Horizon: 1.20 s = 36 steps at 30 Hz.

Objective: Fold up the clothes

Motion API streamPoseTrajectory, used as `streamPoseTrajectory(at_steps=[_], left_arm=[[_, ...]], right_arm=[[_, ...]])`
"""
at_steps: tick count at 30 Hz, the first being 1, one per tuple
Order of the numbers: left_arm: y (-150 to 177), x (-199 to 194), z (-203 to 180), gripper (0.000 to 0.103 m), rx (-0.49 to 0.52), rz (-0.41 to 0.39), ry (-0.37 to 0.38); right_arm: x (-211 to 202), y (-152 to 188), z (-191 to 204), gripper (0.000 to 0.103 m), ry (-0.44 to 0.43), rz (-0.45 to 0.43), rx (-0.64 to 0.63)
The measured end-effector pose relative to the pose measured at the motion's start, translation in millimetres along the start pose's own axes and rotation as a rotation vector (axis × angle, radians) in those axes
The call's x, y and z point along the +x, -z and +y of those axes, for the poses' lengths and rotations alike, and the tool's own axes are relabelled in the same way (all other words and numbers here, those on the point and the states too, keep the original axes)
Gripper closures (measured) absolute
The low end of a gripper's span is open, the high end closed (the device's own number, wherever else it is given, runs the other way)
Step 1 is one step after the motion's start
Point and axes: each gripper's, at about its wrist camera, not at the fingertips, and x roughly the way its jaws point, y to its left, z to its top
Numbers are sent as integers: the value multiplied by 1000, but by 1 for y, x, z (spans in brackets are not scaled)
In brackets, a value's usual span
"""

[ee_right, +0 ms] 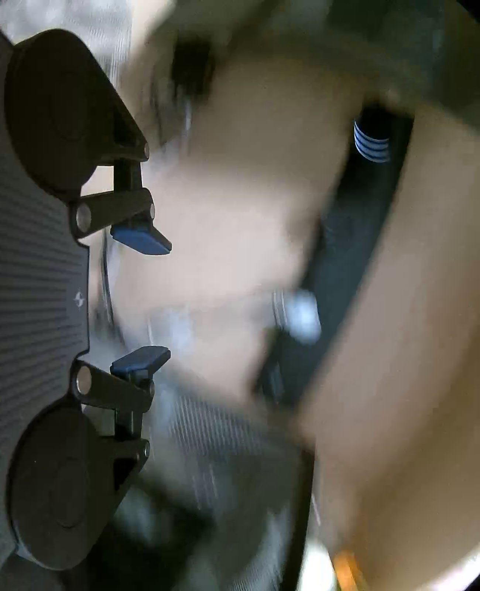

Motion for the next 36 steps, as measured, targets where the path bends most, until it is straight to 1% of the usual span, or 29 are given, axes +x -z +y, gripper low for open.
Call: streamPoseTrajectory(at_steps=[1,3,4,5,6,7,8,9,10,11,13,14,15,16,17,18,19,20,21,23,24,25,27,30,32,33,34,35,36], left_arm=[[-2,-4,4,0,-5,-5,-30],[-6,-12,12,0,-14,-16,-91],[-9,-12,17,0,-7,-4,-120],[-13,-13,23,0,2,10,-148],[-16,-13,29,2,11,24,-177],[-19,-10,33,4,48,48,-207],[-23,-7,37,20,88,72,-237],[-29,-6,45,44,100,71,-285],[-36,-5,53,53,107,67,-335],[-42,-4,61,55,114,62,-385],[-55,-2,78,53,129,54,-484],[-62,0,86,45,136,49,-534],[-68,1,94,33,143,45,-584],[-71,-2,99,31,124,33,-590],[-73,-6,99,31,100,28,-574],[-74,-9,98,33,76,25,-557],[-73,-12,93,31,43,14,-492],[-72,-15,86,25,9,1,-421],[-70,-17,80,17,-24,-11,-350],[-66,-16,64,10,-83,-25,-207],[-62,-12,53,10,-107,-24,-135],[-58,-4,43,10,-118,-15,-83],[-48,14,23,8,-123,11,1],[-33,42,3,8,-91,62,27],[-28,49,-7,7,-40,57,10],[-26,53,-11,6,-14,53,1],[-25,56,-14,6,12,50,-7],[-23,56,-16,5,33,47,-14],[-22,58,-19,5,46,46,-22]], right_arm=[[10,4,12,49,-109,28,22],[32,18,35,58,-297,94,63],[44,26,48,65,-358,133,74],[55,33,60,66,-408,167,80],[66,40,71,66,-437,194,78],[76,46,81,66,-460,216,73],[85,52,87,66,-469,234,61],[93,57,92,66,-473,252,46],[98,62,95,66,-475,267,29],[102,67,96,66,-476,280,11],[108,79,92,66,-458,304,-21],[110,86,89,66,-437,322,-35],[112,93,83,65,-402,353,-42],[116,100,75,53,-377,378,-27],[118,104,66,49,-372,385,14],[119,106,58,50,-367,398,51],[118,103,51,53,-376,406,86],[115,97,45,53,-408,391,128],[112,91,39,53,-449,375,171],[114,78,36,59,-534,353,259],[118,73,38,59,-568,345,296],[125,71,43,59,-595,340,322],[138,67,55,59,-644,329,355],[151,73,85,59,-685,325,276],[153,77,102,59,-715,314,219],[152,79,110,63,-719,292,176],[149,78,118,84,-706,253,114],[149,77,123,90,-694,231,66],[151,75,128,91,-670,206,34]])
